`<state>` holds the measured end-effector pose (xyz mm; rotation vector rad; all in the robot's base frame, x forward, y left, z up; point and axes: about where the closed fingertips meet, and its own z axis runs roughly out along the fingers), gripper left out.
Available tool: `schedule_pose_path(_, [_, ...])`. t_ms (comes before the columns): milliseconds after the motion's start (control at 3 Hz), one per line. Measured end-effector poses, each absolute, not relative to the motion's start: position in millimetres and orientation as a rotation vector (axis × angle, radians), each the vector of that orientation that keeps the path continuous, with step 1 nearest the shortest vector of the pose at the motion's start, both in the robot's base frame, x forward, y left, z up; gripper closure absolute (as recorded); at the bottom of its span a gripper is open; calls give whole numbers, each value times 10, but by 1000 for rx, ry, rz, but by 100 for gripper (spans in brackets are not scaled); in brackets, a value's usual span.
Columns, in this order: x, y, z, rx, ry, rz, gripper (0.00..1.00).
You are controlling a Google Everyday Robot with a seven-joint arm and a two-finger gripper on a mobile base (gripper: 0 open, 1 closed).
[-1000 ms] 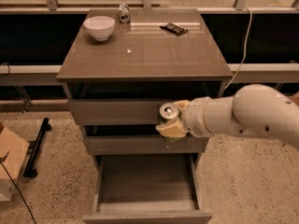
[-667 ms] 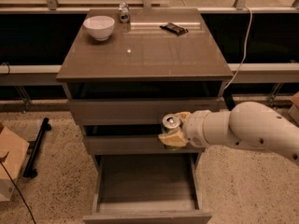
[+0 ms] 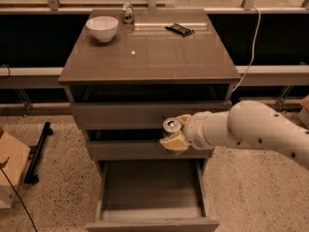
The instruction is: Place green can into bottom drawer
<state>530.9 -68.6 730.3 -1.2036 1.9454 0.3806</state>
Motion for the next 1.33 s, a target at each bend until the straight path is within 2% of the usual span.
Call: schedule_pose_path(1333, [5334,-613,6284,-1124,1948,492,100])
